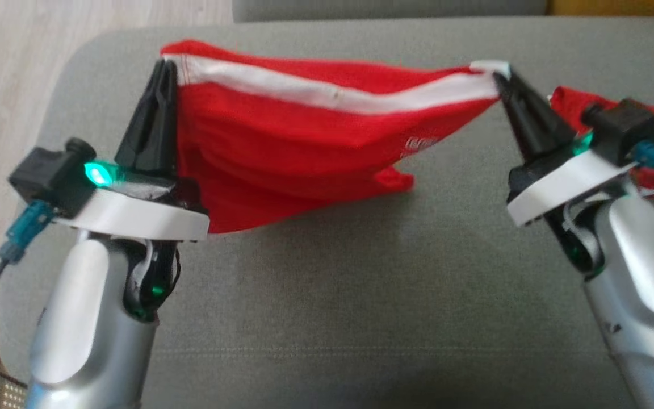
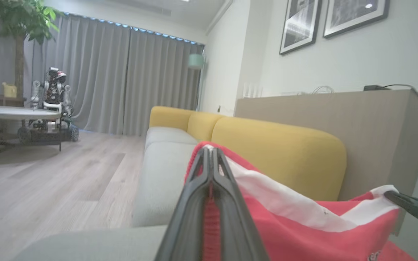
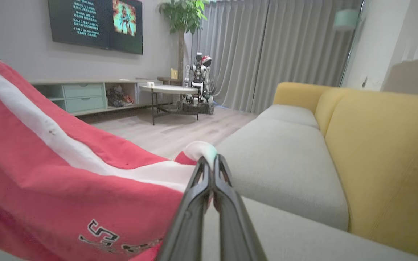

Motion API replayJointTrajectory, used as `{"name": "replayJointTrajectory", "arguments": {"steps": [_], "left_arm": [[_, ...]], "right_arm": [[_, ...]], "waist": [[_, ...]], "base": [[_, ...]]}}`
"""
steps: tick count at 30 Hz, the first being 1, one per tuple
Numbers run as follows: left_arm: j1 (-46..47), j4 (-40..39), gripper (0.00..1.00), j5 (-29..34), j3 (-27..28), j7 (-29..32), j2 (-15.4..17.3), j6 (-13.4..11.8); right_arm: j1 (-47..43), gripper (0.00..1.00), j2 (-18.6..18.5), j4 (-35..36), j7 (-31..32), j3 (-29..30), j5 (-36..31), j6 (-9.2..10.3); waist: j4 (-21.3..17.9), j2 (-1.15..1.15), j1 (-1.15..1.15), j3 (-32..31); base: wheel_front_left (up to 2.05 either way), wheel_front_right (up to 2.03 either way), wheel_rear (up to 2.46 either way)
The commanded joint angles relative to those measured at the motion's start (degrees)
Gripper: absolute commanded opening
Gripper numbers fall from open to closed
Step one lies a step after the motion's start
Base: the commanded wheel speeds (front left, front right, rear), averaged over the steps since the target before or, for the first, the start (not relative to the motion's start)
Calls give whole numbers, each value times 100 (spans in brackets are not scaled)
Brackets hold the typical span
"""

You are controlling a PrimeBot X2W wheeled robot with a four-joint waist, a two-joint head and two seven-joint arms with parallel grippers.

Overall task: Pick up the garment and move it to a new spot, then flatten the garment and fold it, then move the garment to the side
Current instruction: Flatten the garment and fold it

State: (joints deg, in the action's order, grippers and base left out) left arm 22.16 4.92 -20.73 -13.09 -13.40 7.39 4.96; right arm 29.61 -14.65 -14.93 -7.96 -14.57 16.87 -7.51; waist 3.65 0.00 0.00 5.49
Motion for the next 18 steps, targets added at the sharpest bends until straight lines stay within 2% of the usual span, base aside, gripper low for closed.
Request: {"name": "replayJointTrajectory", "arguments": {"steps": [1, 7, 13, 18], "left_arm": [[109, -292, 0, -26, 224, 41, 166, -32], [33, -1210, 0, -172, 328, 450, 181, -235], [-222, -1873, 0, -420, 303, 1029, 89, -467], [215, -1826, 0, -475, 294, 1602, 289, -440]], "right_arm": [[251, 0, -15, 237, -75, 6, -41, 2], [481, 0, 95, 462, 41, 485, 182, 2], [441, 0, 385, 763, 938, 856, 664, 2], [818, 0, 551, 993, 1839, 1048, 740, 2]], "waist": [[-8, 0, 0, -119], [-23, 0, 0, -427], [-10, 0, 0, -449], [-13, 0, 0, 2]], "base": [[0, 0, 0], [0, 0, 0], [0, 0, 0], [0, 0, 0]]}}
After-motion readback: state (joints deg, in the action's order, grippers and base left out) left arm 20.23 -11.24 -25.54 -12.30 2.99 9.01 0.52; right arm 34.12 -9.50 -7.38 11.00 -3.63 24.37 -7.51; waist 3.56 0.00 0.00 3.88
